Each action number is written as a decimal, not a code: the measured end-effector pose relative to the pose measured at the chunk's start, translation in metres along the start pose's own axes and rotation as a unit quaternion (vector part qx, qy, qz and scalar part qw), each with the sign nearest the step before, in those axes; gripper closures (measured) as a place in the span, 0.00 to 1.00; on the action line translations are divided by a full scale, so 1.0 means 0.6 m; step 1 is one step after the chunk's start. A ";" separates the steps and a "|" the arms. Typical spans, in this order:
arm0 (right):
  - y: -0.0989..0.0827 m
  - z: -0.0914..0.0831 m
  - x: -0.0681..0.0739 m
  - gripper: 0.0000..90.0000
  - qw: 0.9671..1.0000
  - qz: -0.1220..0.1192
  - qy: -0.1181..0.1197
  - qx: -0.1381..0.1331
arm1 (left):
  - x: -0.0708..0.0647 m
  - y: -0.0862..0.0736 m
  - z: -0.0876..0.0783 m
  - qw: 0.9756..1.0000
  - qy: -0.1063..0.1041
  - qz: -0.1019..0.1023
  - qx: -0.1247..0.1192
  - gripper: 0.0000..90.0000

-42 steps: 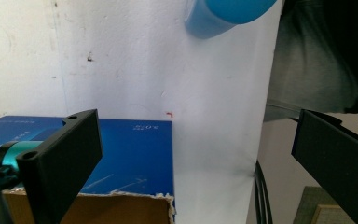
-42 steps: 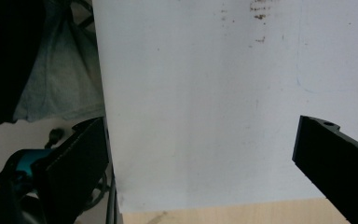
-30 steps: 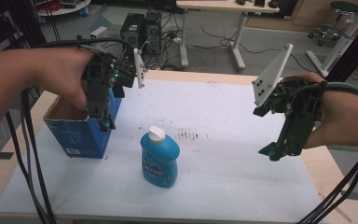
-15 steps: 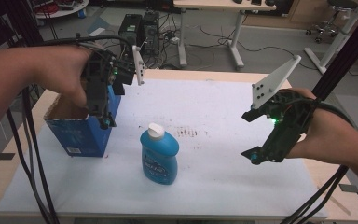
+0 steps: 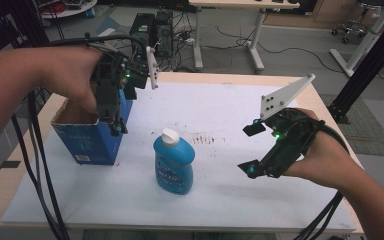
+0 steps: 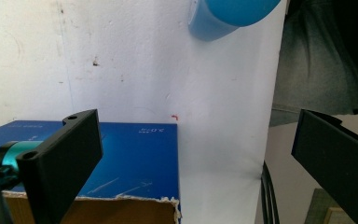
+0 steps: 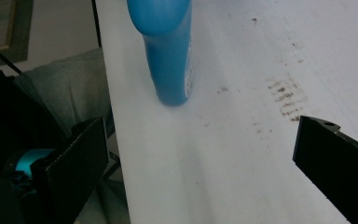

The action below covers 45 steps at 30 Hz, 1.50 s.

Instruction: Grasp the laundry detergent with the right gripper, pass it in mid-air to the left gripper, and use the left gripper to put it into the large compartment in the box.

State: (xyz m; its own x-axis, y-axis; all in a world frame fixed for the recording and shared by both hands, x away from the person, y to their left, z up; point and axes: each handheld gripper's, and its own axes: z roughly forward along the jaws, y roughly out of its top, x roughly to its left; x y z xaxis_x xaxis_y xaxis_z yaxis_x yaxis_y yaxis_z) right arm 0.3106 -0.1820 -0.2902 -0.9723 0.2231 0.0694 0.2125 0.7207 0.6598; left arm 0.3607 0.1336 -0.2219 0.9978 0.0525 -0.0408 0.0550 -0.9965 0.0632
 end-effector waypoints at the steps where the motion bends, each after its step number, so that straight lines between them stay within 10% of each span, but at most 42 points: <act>1: -0.001 0.005 0.002 0.03 1.000 0.003 0.001 -0.003 | 0.000 0.000 0.000 1.000 0.000 0.000 0.000 0.02; 25: 0.016 0.148 0.017 0.03 0.998 0.018 0.028 -0.051 | -0.012 0.004 0.000 1.000 0.008 0.006 0.002 0.02; 45: 0.045 0.208 0.027 0.03 0.996 0.016 0.022 -0.084 | -0.018 -0.004 0.000 1.000 0.009 0.004 0.002 0.02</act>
State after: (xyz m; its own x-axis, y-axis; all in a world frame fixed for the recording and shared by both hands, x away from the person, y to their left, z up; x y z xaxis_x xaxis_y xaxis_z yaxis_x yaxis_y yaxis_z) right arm 0.3126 -0.0768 -0.3647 -0.9694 0.2124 0.1234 0.2281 0.5924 0.7727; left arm 0.3500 0.1353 -0.2216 0.9987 0.0449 -0.0228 0.0461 -0.9972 0.0588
